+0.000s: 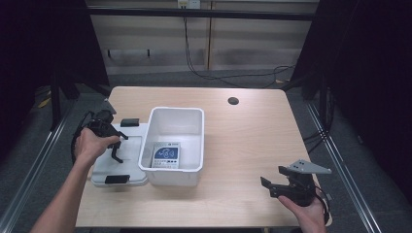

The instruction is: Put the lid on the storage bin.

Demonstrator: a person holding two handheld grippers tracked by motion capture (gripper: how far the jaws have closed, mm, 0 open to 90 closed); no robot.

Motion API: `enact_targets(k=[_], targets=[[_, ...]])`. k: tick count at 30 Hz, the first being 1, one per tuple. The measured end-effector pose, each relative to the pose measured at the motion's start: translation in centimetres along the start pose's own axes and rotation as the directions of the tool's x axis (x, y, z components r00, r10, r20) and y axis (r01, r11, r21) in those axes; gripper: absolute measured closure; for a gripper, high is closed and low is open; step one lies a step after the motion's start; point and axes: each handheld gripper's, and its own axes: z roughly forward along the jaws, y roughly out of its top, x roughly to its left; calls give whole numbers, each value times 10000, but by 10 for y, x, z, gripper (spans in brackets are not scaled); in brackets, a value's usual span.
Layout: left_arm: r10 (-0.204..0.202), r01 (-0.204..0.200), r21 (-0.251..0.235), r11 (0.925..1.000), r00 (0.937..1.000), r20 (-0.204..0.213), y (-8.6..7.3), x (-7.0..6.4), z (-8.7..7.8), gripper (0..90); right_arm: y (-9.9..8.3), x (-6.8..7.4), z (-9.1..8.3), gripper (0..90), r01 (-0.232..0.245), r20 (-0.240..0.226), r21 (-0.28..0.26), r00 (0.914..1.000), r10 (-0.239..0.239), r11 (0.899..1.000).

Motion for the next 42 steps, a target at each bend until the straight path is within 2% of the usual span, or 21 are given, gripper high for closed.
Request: enact_targets(k=[4, 7, 9, 12, 16, 18, 20, 26, 29, 37, 42], targets=[[37, -37, 148, 9999, 10000, -2, 3, -3, -2, 737, 0, -1, 1, 214, 8, -19, 52, 10000, -8, 10000], [37, -33, 269, 9996, 9999, -167, 5, -6, -1, 761, 0, -1, 1, 214, 6, -36, 60, 10000, -6, 10000], [-93, 98, 261, 9996, 9998, -199, 5, -6, 0, 776, 0, -1, 1, 214, -5, -53, 80, 10000, 6, 10000], [-70, 79, 326, 9994, 9996, -284, 6, -7, 1, 786, 0, -1, 1, 213, -1, -76, 93, 10000, 2, 10000], [-231, 238, 340, 9991, 9995, -197, 7, -8, 2, 795, 0, -1, 2, 211, -26, -78, 139, 10000, 27, 9999], [-238, 252, 429, 9988, 9992, -326, 8, -7, 3, 798, 0, -1, 2, 211, -8, -79, 132, 10000, 9, 9999], [-392, 402, 390, 9984, 9989, -260, 8, -6, 3, 800, 0, -1, 2, 211, -7, -52, 190, 10000, 8, 9998], [-463, 470, 521, 9975, 9988, -160, 10, -8, 3, 807, 0, -2, 2, 211, -38, -67, 215, 10000, 39, 9998], [-607, 627, 474, 9969, 9973, -416, 11, -9, 5, 806, 0, -2, 2, 211, -49, -69, 229, 10000, 51, 9997], [-469, 472, 484, 9977, 9989, -74, 12, -12, 5, 827, -1, -3, 2, 211, -150, -26, 195, 9999, 151, 9997], [-514, 525, 472, 9975, 9984, -251, 14, -19, 4, 839, -1, -3, 2, 210, -179, -22, 202, 9998, 179, 9996]])
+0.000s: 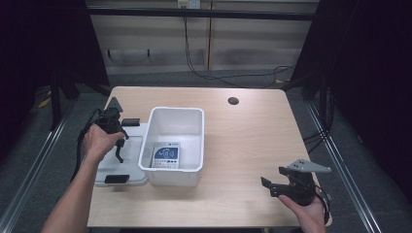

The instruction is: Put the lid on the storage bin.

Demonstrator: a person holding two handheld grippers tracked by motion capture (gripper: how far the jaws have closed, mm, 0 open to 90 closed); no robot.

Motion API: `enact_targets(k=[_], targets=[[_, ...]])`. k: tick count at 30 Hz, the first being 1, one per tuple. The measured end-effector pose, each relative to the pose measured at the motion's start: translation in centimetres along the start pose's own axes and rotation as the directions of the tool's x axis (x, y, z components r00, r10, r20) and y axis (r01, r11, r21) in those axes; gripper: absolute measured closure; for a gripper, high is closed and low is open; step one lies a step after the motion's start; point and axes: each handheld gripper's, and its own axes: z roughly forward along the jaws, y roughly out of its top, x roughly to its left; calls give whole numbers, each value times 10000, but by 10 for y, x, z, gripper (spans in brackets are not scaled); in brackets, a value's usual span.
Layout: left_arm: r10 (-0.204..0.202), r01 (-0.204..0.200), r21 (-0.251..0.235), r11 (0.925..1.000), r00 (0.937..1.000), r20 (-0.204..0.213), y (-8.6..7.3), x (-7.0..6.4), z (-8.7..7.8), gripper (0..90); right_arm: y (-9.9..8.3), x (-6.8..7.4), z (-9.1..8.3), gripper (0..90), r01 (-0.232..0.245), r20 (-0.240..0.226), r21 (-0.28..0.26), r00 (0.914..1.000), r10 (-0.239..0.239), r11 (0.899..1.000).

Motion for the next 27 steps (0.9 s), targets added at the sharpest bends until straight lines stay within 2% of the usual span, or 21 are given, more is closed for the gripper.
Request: enact_targets(k=[8, 9, 11, 18, 24, 27], targets=[[178, -178, 93, 9998, 9998, 4, 0, -6, -1, 848, 0, 0, 0, 208, -10, -35, 37, 10000, 10, 10000], [263, -264, 194, 9995, 9996, 54, 0, -5, -3, 848, 0, 0, 0, 208, -3, -42, 39, 10000, 3, 10000], [151, -152, 85, 9998, 9999, 76, 0, -4, -5, 849, 0, 0, 0, 207, -4, -30, 54, 10000, 4, 10000], [190, -191, 19, 9998, 9996, 224, -2, 3, -16, 849, 0, 0, 1, 206, 0, -53, 53, 10000, 0, 10000], [141, -141, 55, 9999, 9999, 43, -4, 6, -20, 849, 0, 0, 1, 205, 15, -53, 64, 10000, -15, 10000], [162, -163, 39, 9999, 9998, 152, -4, 8, -21, 849, 0, 0, 1, 205, 15, -68, 69, 10000, -14, 10000]])
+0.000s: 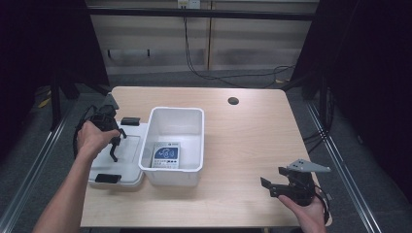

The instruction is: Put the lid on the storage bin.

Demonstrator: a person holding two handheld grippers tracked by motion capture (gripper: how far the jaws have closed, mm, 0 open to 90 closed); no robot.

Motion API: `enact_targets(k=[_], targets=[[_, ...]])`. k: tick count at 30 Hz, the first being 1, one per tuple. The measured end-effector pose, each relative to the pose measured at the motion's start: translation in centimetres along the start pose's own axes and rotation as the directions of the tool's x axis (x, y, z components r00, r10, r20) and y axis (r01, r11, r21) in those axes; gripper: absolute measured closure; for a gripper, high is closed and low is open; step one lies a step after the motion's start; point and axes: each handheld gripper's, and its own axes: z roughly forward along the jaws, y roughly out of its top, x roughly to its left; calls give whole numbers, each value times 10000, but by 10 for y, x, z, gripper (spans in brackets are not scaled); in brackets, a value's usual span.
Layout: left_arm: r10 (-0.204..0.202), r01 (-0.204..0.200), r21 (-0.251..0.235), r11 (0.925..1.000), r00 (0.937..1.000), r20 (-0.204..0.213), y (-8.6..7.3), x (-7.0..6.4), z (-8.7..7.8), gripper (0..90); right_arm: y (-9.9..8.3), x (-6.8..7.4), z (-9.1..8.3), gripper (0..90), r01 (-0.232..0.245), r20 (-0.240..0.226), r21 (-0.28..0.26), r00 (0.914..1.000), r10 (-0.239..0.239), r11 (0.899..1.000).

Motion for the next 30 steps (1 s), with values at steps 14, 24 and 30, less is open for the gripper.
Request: enact_targets(k=[14, 24, 30], targets=[[178, -177, -44, 9998, 9997, 152, -4, 5, -15, 849, 0, 0, 1, 205, 1, -48, 66, 10000, -1, 10000], [244, -242, -132, 9996, 9995, 197, -9, 16, -32, 849, 0, 0, 0, 204, -31, -60, 79, 10000, 32, 10000], [166, -160, -306, 9994, 9996, 207, -12, 23, -44, 850, 0, -1, 1, 203, -60, -60, 63, 10000, 61, 10000]])
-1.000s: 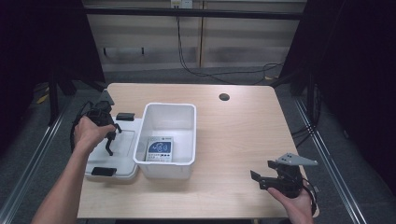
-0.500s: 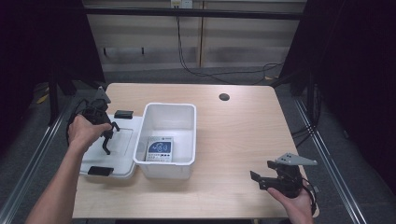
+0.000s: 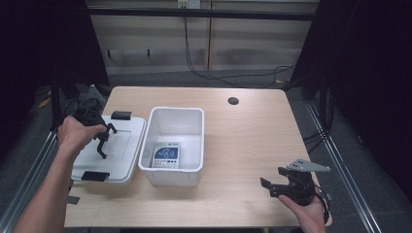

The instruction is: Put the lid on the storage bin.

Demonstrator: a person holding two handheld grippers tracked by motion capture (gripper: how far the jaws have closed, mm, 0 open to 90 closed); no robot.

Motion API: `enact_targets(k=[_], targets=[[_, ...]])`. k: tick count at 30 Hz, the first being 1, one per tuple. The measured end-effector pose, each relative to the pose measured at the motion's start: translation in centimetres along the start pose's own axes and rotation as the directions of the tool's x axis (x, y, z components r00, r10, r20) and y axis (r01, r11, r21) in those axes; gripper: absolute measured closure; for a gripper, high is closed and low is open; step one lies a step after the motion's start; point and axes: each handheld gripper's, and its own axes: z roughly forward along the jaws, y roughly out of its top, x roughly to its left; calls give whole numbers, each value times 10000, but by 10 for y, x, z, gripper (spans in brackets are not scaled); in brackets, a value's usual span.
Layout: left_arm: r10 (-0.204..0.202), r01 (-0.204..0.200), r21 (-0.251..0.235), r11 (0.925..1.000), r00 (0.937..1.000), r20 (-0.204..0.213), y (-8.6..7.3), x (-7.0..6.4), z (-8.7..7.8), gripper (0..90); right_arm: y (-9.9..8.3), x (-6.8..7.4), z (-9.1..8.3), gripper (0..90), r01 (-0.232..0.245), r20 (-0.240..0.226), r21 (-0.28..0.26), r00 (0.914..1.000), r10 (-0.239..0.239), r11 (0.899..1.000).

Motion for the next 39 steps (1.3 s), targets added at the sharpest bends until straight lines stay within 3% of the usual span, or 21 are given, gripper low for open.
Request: enact_targets(k=[9, 18, 39], targets=[[-39, 38, -9, 10000, 9998, -203, -2, 3, -11, 850, 0, 0, 0, 203, -15, -14, 5, 10000, 15, 10000], [-65, 65, 8, 10000, 9999, -134, -5, 6, -24, 850, 0, 1, -1, 203, -37, -15, 21, 10000, 37, 10000], [142, -148, -346, 9993, 9998, -159, -6, -5, -66, 850, 0, 1, -1, 202, -44, -75, -5, 10000, 44, 10000]])
